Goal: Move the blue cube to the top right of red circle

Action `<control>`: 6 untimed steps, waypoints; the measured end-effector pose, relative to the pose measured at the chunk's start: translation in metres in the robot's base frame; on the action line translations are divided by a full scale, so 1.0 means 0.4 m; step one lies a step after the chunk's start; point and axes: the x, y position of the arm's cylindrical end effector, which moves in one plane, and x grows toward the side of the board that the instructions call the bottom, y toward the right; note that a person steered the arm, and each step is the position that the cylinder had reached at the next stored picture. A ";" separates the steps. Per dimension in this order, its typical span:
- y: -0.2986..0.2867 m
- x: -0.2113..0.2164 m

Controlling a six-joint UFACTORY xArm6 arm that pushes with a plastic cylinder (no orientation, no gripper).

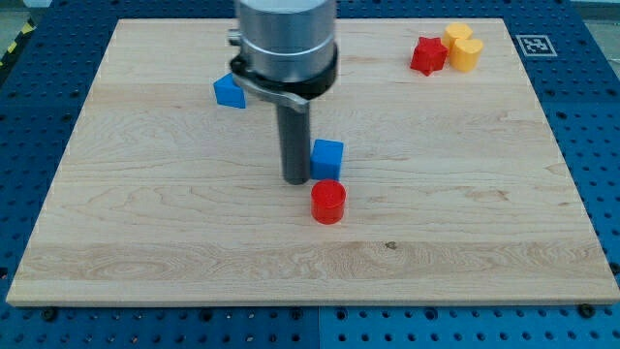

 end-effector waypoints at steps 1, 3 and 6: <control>0.029 0.009; -0.050 -0.051; -0.235 -0.206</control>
